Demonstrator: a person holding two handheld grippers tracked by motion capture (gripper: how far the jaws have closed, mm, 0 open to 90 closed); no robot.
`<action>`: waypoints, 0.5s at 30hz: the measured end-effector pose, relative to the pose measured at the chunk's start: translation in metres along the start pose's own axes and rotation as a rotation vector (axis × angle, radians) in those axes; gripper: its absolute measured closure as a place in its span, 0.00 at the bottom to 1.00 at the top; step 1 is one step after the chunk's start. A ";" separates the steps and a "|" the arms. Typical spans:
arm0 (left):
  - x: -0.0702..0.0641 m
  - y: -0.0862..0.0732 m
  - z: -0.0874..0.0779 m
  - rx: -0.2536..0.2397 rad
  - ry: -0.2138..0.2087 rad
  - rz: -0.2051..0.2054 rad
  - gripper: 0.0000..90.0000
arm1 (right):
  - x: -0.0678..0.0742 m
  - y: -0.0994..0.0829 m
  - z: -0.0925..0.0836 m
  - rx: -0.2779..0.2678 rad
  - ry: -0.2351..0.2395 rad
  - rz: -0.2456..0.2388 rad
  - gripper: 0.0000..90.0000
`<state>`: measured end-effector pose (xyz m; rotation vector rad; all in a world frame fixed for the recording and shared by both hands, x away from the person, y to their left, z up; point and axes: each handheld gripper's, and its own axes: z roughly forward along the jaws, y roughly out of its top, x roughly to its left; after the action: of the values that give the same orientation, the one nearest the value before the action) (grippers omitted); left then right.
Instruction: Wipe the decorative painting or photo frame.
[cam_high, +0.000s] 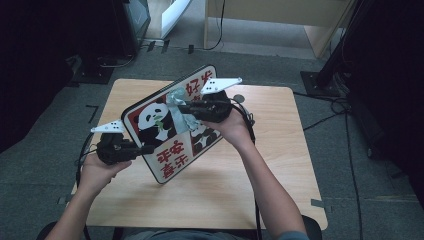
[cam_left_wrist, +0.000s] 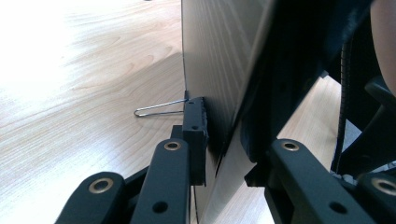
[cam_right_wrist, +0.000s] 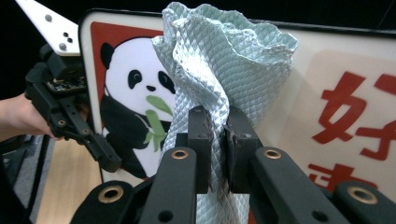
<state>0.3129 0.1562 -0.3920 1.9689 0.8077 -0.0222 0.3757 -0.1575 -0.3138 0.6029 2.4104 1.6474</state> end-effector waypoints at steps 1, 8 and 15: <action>0.000 0.000 0.000 -0.001 0.001 0.001 0.85 | -0.001 0.000 0.001 -0.003 0.000 -0.001 0.93; -0.002 0.000 0.000 -0.001 0.007 0.003 0.85 | -0.003 0.004 0.007 -0.016 0.000 -0.001 0.93; -0.004 0.000 0.000 0.003 0.015 0.003 0.85 | -0.002 0.005 0.015 -0.009 0.006 -0.006 0.93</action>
<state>0.3100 0.1541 -0.3908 1.9755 0.8150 -0.0064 0.3842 -0.1440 -0.3147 0.5903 2.4055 1.6588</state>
